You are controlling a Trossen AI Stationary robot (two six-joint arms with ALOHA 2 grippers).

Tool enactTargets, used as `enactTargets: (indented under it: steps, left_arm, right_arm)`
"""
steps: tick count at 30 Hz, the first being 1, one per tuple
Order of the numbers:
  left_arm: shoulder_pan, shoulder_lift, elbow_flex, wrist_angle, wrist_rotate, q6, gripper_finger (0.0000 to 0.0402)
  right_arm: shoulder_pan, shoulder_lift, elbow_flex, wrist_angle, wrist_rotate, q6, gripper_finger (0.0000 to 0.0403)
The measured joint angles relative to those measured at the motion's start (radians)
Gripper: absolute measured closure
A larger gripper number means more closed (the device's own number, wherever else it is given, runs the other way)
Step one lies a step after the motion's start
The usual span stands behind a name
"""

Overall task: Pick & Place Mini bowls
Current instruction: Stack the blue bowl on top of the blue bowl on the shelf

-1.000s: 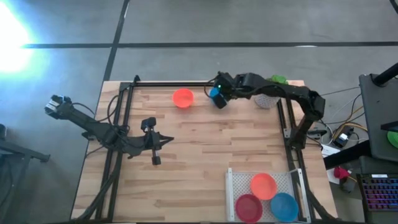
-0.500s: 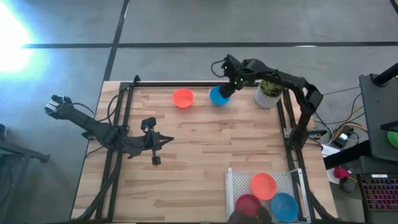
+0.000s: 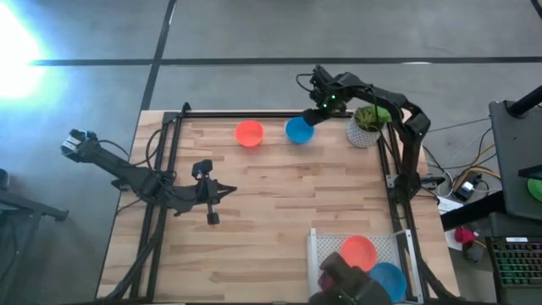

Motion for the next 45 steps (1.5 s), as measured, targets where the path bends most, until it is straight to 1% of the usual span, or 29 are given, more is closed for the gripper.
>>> enactTargets:
  steps: [2, 6, 8, 11, 17, 26, 29, 31, 35, 41, 45]
  left_arm:
    - [0.0, 0.0, 0.0, 0.0, 0.0, 0.0, 0.0402]
    - [0.002, 0.0, 0.0, 0.0, 0.0, -0.001, 0.0402]
    - [0.005, 0.0, 0.0, 0.0, 0.0, -0.002, 0.0402]
    - [0.005, 0.0, 0.0, 0.0, 0.0, -0.002, 0.0402]
    - [0.005, 0.0, 0.0, 0.0, 0.0, -0.002, 0.0402]
    - [0.006, 0.0, 0.0, -0.001, 0.0, -0.003, 0.0402]
    - [0.006, 0.0, 0.0, -0.001, -0.001, -0.002, 0.0402]
    - [0.006, 0.0, 0.0, -0.001, -0.015, -0.002, 0.0402]
    - [0.007, 0.0, 0.0, -0.001, -0.046, -0.003, 0.0402]
    - [0.007, 0.0, 0.0, -0.001, -0.046, -0.003, 0.0402]
    - [0.007, 0.0, 0.0, -0.001, -0.049, -0.003, 0.0402]
  right_arm:
    - [-0.001, 0.024, 0.0, 0.007, -0.037, -0.032, 0.0298]
    - [0.0, 0.062, 0.003, 0.014, -0.042, -0.063, 0.0295]
    - [-0.004, 0.072, 0.004, 0.033, -0.074, -0.073, 0.0292]
    - [-0.008, 0.076, 0.004, 0.036, -0.087, -0.083, 0.0289]
    - [-0.017, 0.076, 0.005, 0.038, -0.09, -0.113, 0.0284]
    - [-0.036, 0.074, 0.005, 0.037, -0.09, -0.133, 0.0289]
    - [-0.035, 0.075, 0.005, 0.034, -0.107, -0.133, 0.0287]
    - [-0.035, 0.076, 0.005, 0.034, -0.107, -0.138, 0.0287]
    - [-0.035, 0.076, 0.005, 0.036, -0.095, -0.151, 0.0293]
    - [-0.035, 0.076, 0.005, 0.036, -0.087, -0.164, 0.0304]
    - [-0.039, 0.074, 0.005, 0.014, -0.087, -0.207, 0.0309]
